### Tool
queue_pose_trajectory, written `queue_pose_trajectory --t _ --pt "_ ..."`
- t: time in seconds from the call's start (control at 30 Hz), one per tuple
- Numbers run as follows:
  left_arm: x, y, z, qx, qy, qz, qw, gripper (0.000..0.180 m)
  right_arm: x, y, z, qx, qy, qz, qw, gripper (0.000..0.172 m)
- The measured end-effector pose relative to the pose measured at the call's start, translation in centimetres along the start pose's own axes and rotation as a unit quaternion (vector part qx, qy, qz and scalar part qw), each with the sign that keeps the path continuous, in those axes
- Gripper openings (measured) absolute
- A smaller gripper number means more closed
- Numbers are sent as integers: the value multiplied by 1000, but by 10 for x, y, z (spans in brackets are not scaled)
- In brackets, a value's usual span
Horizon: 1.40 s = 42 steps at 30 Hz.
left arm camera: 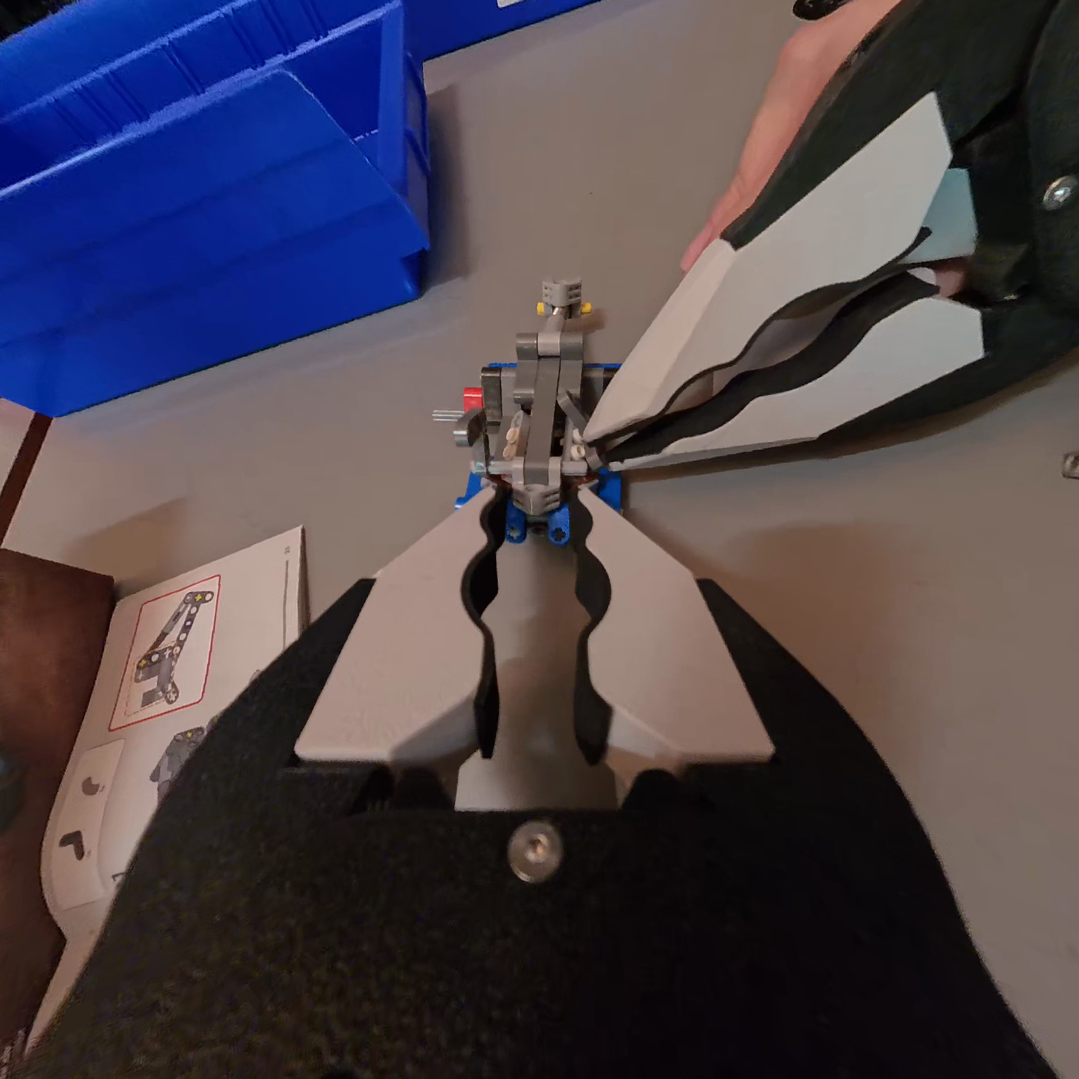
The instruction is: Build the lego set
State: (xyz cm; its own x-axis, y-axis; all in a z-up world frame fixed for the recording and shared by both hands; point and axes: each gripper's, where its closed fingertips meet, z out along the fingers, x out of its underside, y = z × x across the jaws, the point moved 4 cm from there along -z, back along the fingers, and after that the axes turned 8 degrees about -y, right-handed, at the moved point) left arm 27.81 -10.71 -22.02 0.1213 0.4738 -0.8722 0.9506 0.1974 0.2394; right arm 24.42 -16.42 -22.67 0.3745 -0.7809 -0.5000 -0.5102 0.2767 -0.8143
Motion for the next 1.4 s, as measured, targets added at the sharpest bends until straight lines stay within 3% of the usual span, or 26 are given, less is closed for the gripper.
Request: queue_pose_trajectory --t 0.2,0.4,0.73,1.13,1.4 --pt "0 0 4 6 19 2 1000 12 1 -1 0 1 0 2 1000 4" --pt "-5 -1 2 -1 84 11 996 12 0 -1 -1 5 -2 0 1000 4" --pt "-16 -2 1 -10 189 -2 982 13 -4 -3 -4 2 -29 50 998 4" --pt "-26 -4 -2 -21 274 20 961 13 -5 -2 -4 -1 -30 53 998 4" --pt "-25 -5 -2 -16 319 2 947 13 -8 -4 -7 3 -37 112 993 4"
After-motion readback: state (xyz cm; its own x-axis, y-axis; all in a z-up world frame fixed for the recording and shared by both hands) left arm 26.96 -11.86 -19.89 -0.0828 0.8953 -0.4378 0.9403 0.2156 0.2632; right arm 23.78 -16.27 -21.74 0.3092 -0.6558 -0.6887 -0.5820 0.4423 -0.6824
